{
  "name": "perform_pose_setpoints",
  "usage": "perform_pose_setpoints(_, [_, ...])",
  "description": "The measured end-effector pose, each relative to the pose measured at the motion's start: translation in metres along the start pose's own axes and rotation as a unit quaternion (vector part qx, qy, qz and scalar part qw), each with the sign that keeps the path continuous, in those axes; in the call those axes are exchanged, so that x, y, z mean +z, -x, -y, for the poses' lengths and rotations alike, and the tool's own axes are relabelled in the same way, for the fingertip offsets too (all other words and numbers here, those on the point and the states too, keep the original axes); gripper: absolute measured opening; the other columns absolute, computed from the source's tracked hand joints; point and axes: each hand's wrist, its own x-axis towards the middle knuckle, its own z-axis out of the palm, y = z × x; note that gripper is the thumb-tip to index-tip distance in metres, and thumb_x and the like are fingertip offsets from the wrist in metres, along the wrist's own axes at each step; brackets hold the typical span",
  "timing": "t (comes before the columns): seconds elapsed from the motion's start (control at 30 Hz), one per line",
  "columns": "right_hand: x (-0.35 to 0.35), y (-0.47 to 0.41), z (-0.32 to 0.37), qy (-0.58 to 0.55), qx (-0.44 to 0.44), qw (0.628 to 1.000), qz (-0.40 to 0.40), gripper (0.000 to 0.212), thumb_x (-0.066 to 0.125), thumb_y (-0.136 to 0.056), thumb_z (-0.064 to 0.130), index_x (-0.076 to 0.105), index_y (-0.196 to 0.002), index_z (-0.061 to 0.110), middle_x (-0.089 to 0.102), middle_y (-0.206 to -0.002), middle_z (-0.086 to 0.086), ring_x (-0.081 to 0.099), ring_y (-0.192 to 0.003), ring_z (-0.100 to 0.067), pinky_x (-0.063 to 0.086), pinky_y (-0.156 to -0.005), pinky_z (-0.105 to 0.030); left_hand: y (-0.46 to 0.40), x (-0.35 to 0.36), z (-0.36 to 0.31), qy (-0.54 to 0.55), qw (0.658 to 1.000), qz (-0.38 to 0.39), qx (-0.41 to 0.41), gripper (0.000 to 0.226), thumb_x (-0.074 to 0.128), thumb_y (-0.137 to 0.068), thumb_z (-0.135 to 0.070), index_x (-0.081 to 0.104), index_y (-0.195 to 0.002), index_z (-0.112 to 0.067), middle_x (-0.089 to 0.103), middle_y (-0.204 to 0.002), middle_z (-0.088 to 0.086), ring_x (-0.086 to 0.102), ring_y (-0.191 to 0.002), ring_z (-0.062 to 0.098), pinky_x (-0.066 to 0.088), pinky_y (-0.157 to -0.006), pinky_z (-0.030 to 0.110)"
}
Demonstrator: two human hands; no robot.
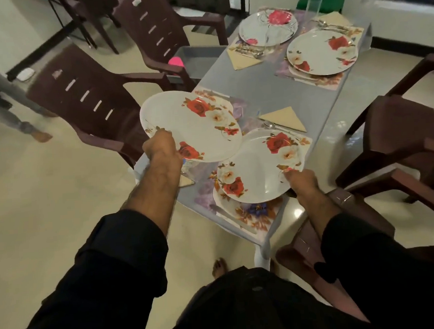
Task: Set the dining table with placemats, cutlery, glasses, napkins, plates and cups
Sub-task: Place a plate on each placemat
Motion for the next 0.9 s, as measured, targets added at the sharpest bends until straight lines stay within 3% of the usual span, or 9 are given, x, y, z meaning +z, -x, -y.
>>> perform_pose_setpoints(0.17, [0.011,-0.017,-0.005,0.114,0.001,0.993,-0.03,0.043,0.082,-0.079,0.033,0.071,-0.115,0.012,0.073,-0.104,-0.012,0.073,-0.083,-0.035,0.065,-0.057,-0.052,-0.012,0.004,-0.006,0.014,0.999,0.027,-0.023,0.025,0.07,-0.099,-0.01,0.069,-0.124,-0.01,0.075,-0.095,0.004,0.075,-0.081,0.023,0.058,-0.047,0.031])
perform_pose_setpoints(0.3, [0.012,-0.019,-0.008,0.186,0.018,0.981,-0.058,0.031,0.077,-0.089,0.027,0.066,-0.108,0.004,0.072,-0.091,-0.017,0.075,-0.06,-0.035,0.065,-0.054,-0.05,-0.019,0.002,-0.02,0.011,0.998,0.065,-0.01,0.039,0.062,-0.104,-0.015,0.062,-0.143,-0.011,0.073,-0.129,0.008,0.073,-0.114,0.028,0.065,-0.077,0.04])
perform_pose_setpoints(0.4, [0.011,-0.014,-0.012,0.216,0.032,0.975,-0.048,0.026,0.08,-0.085,0.019,0.067,-0.098,0.001,0.073,-0.075,-0.019,0.074,-0.052,-0.032,0.065,-0.057,-0.049,-0.029,0.001,-0.029,0.044,0.998,0.028,-0.026,0.024,0.071,-0.098,-0.011,0.07,-0.122,-0.014,0.078,-0.104,0.007,0.078,-0.091,0.029,0.065,-0.061,0.044])
perform_pose_setpoints(0.47, [0.008,-0.012,-0.015,0.214,0.047,0.975,-0.029,0.02,0.078,-0.078,0.005,0.067,-0.093,-0.002,0.073,-0.071,-0.021,0.074,-0.054,-0.031,0.066,-0.06,-0.047,-0.031,0.004,-0.034,0.034,0.999,0.018,-0.028,0.008,0.072,-0.097,-0.01,0.069,-0.103,-0.014,0.077,-0.102,0.008,0.077,-0.088,0.028,0.067,-0.066,0.047])
perform_pose_setpoints(0.53, [0.005,-0.012,-0.019,0.21,0.054,0.976,-0.009,0.019,0.076,-0.075,0.004,0.068,-0.091,-0.004,0.073,-0.066,-0.019,0.073,-0.053,-0.029,0.066,-0.059,-0.044,-0.028,0.005,-0.038,0.028,0.999,0.004,-0.034,0.012,0.073,-0.098,-0.01,0.064,-0.093,-0.016,0.076,-0.108,0.008,0.075,-0.089,0.025,0.068,-0.072,0.046])
perform_pose_setpoints(0.6, [0.001,-0.014,-0.023,0.196,0.058,0.979,0.007,0.019,0.075,-0.077,0.01,0.07,-0.088,-0.005,0.068,-0.058,-0.016,0.065,-0.049,-0.028,0.064,-0.059,-0.041,-0.023,0.004,-0.037,0.021,1.0,0.009,-0.02,0.007,0.071,-0.1,-0.013,0.066,-0.104,-0.015,0.074,-0.118,0.009,0.075,-0.098,0.026,0.067,-0.079,0.047])
perform_pose_setpoints(0.73, [-0.012,-0.026,-0.032,0.14,0.09,0.986,0.011,0.034,0.071,-0.06,0.015,0.07,-0.087,-0.006,0.048,-0.05,-0.009,0.045,-0.042,-0.022,0.047,-0.052,-0.032,-0.012,0.003,-0.028,0.023,0.994,0.104,0.017,0.042,0.053,-0.107,-0.018,0.056,-0.147,-0.01,0.06,-0.152,0.012,0.061,-0.137,0.03,0.051,-0.115,0.052])
perform_pose_setpoints(0.83, [-0.025,-0.042,-0.044,0.126,0.102,0.987,0.012,0.049,0.064,-0.045,0.016,0.075,-0.088,-0.005,0.051,-0.054,-0.01,0.04,-0.039,-0.02,0.042,-0.048,-0.029,-0.009,0.008,-0.03,0.018,0.999,0.035,0.003,0.022,0.064,-0.104,-0.015,0.066,-0.126,-0.014,0.072,-0.128,0.009,0.074,-0.109,0.026,0.064,-0.093,0.046])
perform_pose_setpoints(0.9, [-0.032,-0.044,-0.049,0.118,0.099,0.988,0.013,0.058,0.061,-0.04,0.017,0.078,-0.092,-0.003,0.055,-0.059,-0.01,0.036,-0.038,-0.019,0.039,-0.046,-0.027,-0.013,0.009,-0.031,0.029,0.999,0.043,-0.004,0.02,0.066,-0.102,-0.014,0.068,-0.122,-0.014,0.073,-0.129,0.01,0.075,-0.108,0.027,0.065,-0.09,0.047])
